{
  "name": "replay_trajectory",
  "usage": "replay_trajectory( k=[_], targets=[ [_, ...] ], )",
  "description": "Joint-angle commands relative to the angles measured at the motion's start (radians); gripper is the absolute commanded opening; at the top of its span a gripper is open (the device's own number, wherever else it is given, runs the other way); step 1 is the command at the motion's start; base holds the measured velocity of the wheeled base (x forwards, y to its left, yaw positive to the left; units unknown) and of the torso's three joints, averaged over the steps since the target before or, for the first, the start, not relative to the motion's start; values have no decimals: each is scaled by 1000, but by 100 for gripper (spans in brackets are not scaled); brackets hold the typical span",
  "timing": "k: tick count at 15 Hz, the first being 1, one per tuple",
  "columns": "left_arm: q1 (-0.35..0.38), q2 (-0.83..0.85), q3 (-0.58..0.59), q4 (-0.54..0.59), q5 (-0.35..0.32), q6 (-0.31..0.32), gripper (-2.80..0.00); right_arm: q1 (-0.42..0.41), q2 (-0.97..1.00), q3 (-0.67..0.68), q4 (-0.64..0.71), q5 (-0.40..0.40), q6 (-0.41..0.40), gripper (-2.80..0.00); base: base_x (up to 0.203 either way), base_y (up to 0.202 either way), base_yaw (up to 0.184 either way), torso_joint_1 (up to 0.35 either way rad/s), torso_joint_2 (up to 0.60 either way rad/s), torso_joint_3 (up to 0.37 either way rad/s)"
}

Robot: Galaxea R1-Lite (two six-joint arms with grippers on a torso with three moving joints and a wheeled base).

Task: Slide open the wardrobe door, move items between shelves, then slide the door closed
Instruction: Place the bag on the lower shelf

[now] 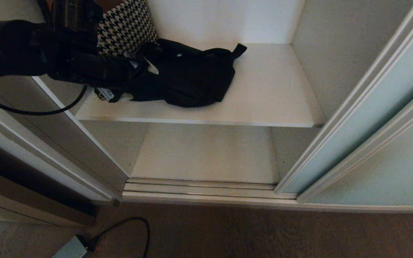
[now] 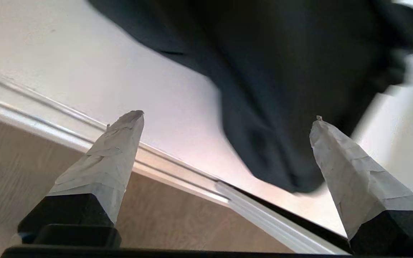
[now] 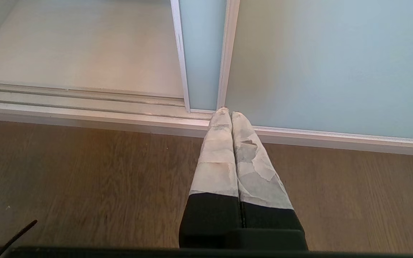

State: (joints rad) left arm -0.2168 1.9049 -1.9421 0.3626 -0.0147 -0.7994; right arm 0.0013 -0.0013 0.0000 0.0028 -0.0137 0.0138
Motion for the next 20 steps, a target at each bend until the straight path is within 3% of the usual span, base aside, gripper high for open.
replay_trajectory(
  k=[1, 8, 11, 16, 20],
  targets=[
    [1, 59, 0, -10, 3, -9, 0, 0, 0, 2, 0, 0, 0, -280, 0, 0, 0, 0, 0, 0],
    [2, 93, -1, -291, -30, -22, 0, 0, 0, 0, 0, 0, 0, -280, 0, 0, 0, 0, 0, 0],
    [2, 127, -1, -295, -80, -20, 0, 0, 0, 0, 0, 0, 0, -280, 0, 0, 0, 0, 0, 0],
    [1, 178, -3, -308, -82, -21, 0, 0, 0, 2, 0, 0, 0, -280, 0, 0, 0, 0, 0, 0],
    [4, 180, -3, -396, -79, -23, 0, 0, 0, 0, 0, 0, 0, -280, 0, 0, 0, 0, 0, 0]
  ],
)
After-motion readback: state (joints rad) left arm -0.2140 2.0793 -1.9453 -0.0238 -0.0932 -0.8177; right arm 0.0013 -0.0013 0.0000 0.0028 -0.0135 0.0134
